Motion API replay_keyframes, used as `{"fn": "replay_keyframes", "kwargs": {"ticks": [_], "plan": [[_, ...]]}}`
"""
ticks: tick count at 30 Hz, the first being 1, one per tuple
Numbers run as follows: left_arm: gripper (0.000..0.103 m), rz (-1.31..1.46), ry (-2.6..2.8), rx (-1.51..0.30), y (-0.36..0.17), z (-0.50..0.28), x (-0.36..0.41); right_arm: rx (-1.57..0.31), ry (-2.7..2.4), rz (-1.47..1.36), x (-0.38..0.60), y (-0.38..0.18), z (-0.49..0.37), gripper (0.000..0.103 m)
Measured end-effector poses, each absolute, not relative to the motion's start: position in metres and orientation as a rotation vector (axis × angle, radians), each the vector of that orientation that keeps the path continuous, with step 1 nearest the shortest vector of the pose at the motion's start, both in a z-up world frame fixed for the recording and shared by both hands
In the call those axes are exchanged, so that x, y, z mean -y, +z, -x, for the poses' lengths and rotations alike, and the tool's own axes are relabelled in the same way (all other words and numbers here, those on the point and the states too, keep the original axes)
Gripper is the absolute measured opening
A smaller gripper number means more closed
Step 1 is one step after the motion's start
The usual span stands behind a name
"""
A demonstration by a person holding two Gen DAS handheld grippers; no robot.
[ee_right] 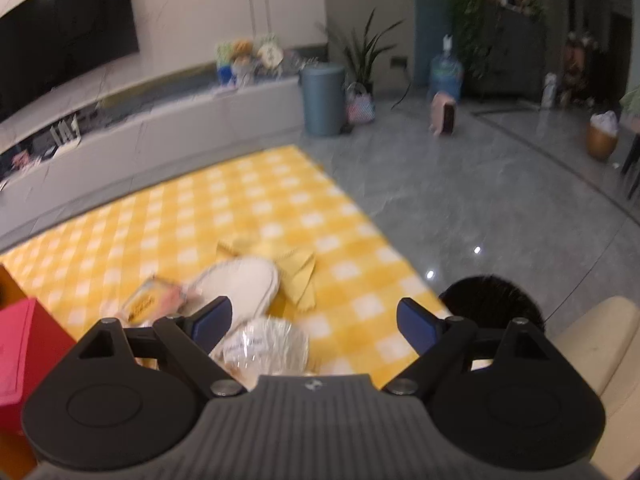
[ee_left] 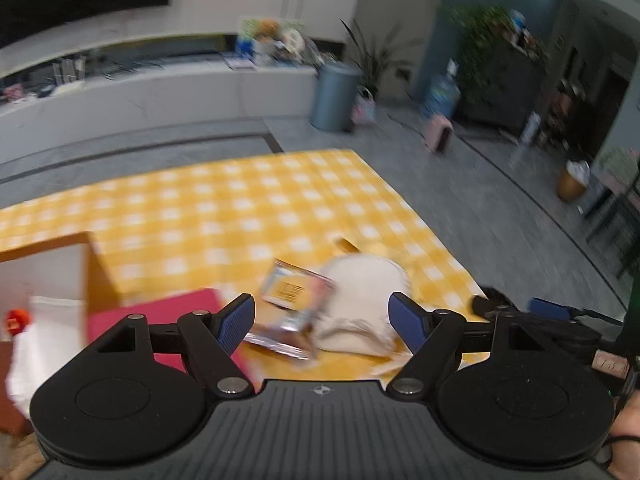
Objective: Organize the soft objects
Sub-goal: 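Move both tools back over the table toward the cream pouch and wrapped gift, then grasp the plastic-wrapped white gift with the right tool while the left tool grasps the cream cloth pouch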
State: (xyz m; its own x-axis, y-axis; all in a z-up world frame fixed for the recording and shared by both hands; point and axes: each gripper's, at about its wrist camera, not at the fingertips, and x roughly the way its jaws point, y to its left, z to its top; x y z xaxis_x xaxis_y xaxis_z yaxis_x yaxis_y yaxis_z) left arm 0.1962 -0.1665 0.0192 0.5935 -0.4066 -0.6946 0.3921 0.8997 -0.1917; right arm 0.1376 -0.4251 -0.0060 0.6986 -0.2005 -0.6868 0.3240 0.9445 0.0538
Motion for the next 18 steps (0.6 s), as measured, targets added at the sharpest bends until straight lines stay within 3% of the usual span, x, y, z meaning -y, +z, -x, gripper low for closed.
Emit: {"fn": "replay_keyframes", "kwargs": {"ticks": [14, 18], "plan": [[0.089, -0.121, -0.475, -0.966, -0.052, -0.242, 0.243, -1.05, -0.126, -0.08, 0.407, -0.08, -0.174, 0.09], [0.089, -0.093, -0.479, -0.978, -0.055, -0.248, 0.245, -1.094, -0.108, -0.175, 0.421, -0.091, -0.178, 0.077]]}}
